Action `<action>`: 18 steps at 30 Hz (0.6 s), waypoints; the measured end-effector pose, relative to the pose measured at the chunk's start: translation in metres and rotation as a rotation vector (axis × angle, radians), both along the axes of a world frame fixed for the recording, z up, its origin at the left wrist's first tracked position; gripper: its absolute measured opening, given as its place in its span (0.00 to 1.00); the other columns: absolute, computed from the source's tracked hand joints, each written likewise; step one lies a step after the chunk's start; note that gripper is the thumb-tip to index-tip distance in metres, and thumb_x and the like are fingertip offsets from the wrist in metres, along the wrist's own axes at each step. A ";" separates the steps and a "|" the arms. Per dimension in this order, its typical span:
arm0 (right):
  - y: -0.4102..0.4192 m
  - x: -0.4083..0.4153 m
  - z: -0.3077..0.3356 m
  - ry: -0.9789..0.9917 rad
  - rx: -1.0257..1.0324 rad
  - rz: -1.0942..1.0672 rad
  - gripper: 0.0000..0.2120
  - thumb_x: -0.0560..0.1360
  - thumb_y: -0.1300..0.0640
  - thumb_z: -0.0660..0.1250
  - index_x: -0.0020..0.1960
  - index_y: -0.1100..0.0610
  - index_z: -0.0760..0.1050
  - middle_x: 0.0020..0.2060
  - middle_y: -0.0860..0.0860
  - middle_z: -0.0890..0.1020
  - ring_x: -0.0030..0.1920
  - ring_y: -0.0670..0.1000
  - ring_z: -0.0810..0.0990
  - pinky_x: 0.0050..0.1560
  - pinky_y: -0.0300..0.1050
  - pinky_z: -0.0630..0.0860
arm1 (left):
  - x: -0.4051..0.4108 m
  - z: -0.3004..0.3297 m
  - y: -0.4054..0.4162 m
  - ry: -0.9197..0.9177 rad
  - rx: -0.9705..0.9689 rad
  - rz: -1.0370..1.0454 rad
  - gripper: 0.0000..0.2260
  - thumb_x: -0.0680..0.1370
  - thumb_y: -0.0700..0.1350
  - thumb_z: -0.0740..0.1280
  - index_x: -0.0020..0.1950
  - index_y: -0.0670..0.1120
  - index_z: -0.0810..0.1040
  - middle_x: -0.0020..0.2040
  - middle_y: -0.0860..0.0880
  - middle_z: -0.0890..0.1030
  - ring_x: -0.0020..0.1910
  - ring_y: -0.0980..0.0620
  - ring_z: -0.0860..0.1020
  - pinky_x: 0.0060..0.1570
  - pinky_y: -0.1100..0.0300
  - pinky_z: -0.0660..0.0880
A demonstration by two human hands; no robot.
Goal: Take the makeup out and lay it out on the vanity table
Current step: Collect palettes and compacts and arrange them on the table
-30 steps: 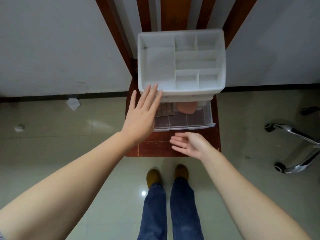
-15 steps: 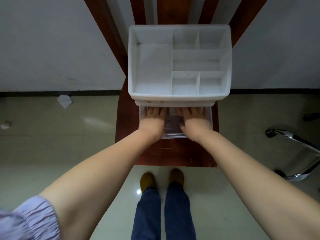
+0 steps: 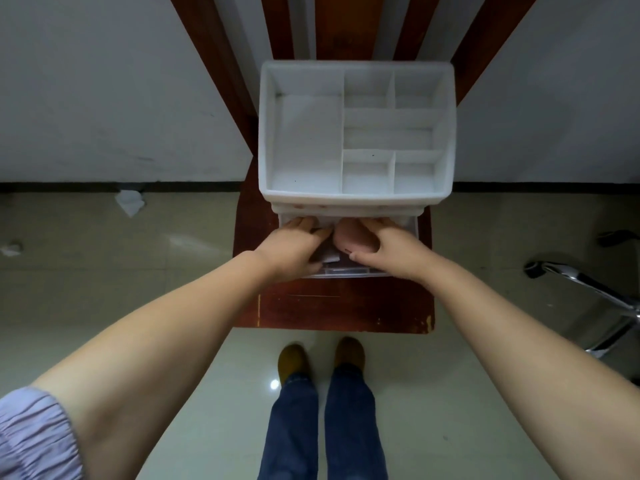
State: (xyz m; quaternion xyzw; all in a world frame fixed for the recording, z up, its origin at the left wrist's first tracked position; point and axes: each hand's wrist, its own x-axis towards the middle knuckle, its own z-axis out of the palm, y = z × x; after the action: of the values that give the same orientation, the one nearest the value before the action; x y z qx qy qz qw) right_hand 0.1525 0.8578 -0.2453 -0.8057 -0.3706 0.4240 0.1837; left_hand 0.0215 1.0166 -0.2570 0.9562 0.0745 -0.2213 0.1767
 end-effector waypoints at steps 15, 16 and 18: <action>-0.050 -0.026 0.045 0.440 -0.396 -0.020 0.37 0.75 0.49 0.68 0.77 0.56 0.53 0.62 0.52 0.73 0.54 0.48 0.78 0.54 0.39 0.76 | -0.058 0.041 -0.038 0.604 -0.736 0.612 0.34 0.74 0.55 0.64 0.76 0.49 0.54 0.68 0.47 0.70 0.60 0.50 0.74 0.55 0.58 0.74; -0.049 -0.024 0.042 0.387 -0.380 -0.021 0.37 0.74 0.48 0.68 0.77 0.56 0.54 0.65 0.52 0.72 0.56 0.49 0.77 0.57 0.41 0.75 | -0.058 0.038 -0.037 0.570 -0.723 0.631 0.36 0.73 0.56 0.64 0.77 0.50 0.51 0.71 0.47 0.67 0.64 0.49 0.72 0.60 0.57 0.72; -0.045 -0.018 0.039 0.329 -0.335 -0.025 0.38 0.73 0.46 0.68 0.76 0.55 0.54 0.69 0.53 0.69 0.62 0.51 0.74 0.63 0.42 0.71 | -0.053 0.036 -0.034 0.532 -0.690 0.625 0.38 0.74 0.56 0.64 0.78 0.52 0.47 0.73 0.45 0.65 0.68 0.47 0.69 0.67 0.54 0.67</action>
State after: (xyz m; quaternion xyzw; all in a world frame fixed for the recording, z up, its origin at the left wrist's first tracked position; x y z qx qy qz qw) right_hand 0.1348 0.8127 -0.2063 -0.7495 -0.2501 0.6029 0.1105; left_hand -0.0318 0.9827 -0.2207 0.6859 0.3206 -0.4043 0.5131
